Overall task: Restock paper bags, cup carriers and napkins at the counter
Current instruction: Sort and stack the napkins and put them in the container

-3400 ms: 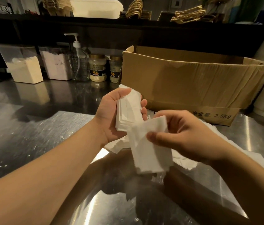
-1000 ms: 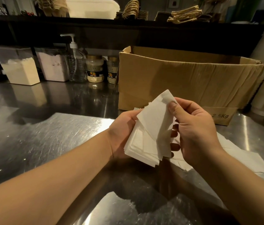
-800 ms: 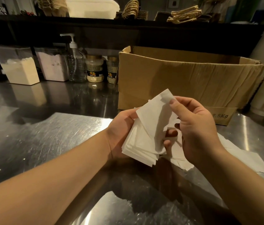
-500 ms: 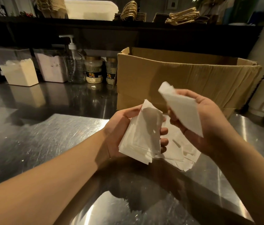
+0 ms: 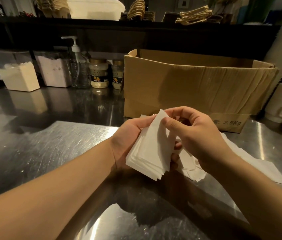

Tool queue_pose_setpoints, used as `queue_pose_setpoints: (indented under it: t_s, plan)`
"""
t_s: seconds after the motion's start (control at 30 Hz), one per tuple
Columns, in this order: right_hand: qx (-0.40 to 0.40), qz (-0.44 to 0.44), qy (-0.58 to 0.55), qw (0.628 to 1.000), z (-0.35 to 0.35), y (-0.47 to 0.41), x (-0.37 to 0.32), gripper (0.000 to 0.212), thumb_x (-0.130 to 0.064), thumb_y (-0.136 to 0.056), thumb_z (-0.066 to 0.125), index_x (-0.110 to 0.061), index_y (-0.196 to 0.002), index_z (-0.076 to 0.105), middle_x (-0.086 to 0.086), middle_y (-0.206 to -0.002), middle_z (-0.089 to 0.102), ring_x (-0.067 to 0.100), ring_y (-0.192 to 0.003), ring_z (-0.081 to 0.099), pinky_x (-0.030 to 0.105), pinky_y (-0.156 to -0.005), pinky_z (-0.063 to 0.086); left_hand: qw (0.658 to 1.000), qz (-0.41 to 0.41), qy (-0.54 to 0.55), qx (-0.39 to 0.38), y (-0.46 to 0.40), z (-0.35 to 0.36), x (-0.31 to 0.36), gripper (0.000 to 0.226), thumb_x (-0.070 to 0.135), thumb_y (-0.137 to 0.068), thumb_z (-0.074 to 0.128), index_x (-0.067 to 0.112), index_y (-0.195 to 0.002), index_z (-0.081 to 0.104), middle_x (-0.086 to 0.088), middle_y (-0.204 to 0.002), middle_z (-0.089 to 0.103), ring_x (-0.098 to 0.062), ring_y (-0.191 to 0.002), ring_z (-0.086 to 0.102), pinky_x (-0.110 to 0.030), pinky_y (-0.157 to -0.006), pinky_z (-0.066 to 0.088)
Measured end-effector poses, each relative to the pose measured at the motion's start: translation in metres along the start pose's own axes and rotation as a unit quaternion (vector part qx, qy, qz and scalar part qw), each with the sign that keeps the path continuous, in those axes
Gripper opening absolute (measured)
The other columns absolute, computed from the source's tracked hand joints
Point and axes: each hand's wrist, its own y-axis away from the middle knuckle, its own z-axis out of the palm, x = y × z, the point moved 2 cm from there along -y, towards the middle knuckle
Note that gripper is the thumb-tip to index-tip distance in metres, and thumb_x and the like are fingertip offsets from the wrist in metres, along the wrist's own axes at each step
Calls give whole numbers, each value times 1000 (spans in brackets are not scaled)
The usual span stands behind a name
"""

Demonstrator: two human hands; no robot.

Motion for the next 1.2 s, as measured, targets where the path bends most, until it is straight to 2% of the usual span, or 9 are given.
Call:
queue_pose_setpoints:
  t_s: [0.17, 0.27, 0.4, 0.53, 0.63, 0.77, 1.0, 1.13, 1.2]
  plan:
    - [-11, -34, 28, 999, -6, -1, -3, 10, -30, -91, 71, -20, -89, 70, 1, -95, 71, 18, -86, 67, 26, -64, 61, 1000, 3, 7, -13, 2, 1, 3, 44, 50, -73, 55, 24, -107, 69, -4, -81, 76, -21, -69, 74, -37, -65, 61]
    - [-62, -40, -63, 995, -14, -2, -11, 13, -17, -91, 67, -18, -78, 70, -2, -80, 70, 13, -77, 65, 23, -68, 57, 999, -16, 23, -36, 3, 3, 3, 44, 48, -75, 53, 22, -108, 64, -4, -80, 76, -20, -68, 75, -34, -63, 63]
    - [-139, 2, -190, 972, -22, -3, -19, 17, -24, -82, 74, -20, -67, 68, -1, -82, 65, 9, -78, 63, 20, -67, 52, 999, 6, 39, -19, 2, -1, 2, 32, 46, -76, 53, 20, -93, 61, 1, -67, 72, -14, -56, 70, -25, -53, 58]
    - [-120, 19, -80, 989, -16, -4, -10, 15, -20, -88, 71, -15, -74, 68, 0, -84, 70, 10, -80, 65, 26, -73, 51, 999, -18, 18, -29, 2, -2, 3, 49, 51, -73, 57, 20, -111, 63, -3, -78, 73, -18, -64, 71, -30, -57, 59]
    - [-106, 14, -10, 994, -10, -3, -6, 11, -24, -90, 71, -13, -86, 71, -4, -83, 73, 6, -72, 66, 20, -64, 53, 1000, -12, -13, -10, 0, -4, 3, 46, 53, -78, 53, 24, -112, 62, -1, -75, 73, -17, -63, 71, -28, -56, 57]
    - [-104, 7, 17, 994, -10, -3, -6, 11, -27, -89, 70, -16, -92, 71, -8, -84, 73, 3, -75, 68, 17, -60, 54, 999, -29, -16, -16, 0, -1, 2, 36, 52, -95, 41, 23, -107, 60, -1, -69, 74, -17, -59, 72, -27, -54, 58]
    - [-118, -8, 55, 991, -10, -3, -7, 31, -42, -72, 66, -20, -94, 70, -12, -84, 73, 9, -82, 70, 25, -63, 60, 998, -36, -13, -54, 0, -3, 2, 65, 67, -66, 56, 25, -115, 61, -5, -87, 75, -24, -81, 74, -37, -73, 63]
    - [-98, -17, 58, 993, -8, -2, -4, 27, -43, -75, 69, -26, -97, 69, -6, -93, 70, 15, -85, 68, 26, -63, 61, 998, -21, -34, -41, 0, -7, -4, 57, 45, -66, 74, 24, -117, 60, -6, -84, 75, -24, -78, 74, -40, -73, 61]
    - [-90, -40, 93, 991, -8, -4, -4, 34, -47, -78, 71, -35, -109, 65, -9, -109, 62, 13, -97, 62, 28, -70, 60, 997, -24, -37, -60, 2, -8, -6, 77, 35, -50, 84, 24, -121, 58, -6, -87, 75, -24, -79, 74, -42, -74, 60]
